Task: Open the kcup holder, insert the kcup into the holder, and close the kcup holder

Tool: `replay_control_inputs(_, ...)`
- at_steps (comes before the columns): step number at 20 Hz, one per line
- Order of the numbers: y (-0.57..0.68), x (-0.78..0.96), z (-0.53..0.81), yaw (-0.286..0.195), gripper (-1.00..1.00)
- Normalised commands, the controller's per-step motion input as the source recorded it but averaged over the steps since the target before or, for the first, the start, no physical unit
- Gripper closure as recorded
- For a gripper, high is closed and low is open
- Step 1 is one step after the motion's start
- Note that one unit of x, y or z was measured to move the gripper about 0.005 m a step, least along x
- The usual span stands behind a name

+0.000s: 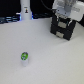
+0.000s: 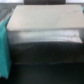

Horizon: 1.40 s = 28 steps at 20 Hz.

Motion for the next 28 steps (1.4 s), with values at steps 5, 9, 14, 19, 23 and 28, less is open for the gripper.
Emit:
replay_control_inputs(5,-0.67,0.67,0.25,-0.001,1.00)
replay_control_inputs(9,-0.28,0.83,0.10,-0.052,1.00)
replay_control_inputs(14,-0.27,0.96,0.09,-0.068,1.00)
replay_control_inputs(19,-0.27,0.94,0.13,-0.072,1.00)
replay_control_inputs(23,-0.26,0.94,0.15,-0.071,1.00)
replay_control_inputs(28,-0.28,0.92,0.14,-0.075,1.00)
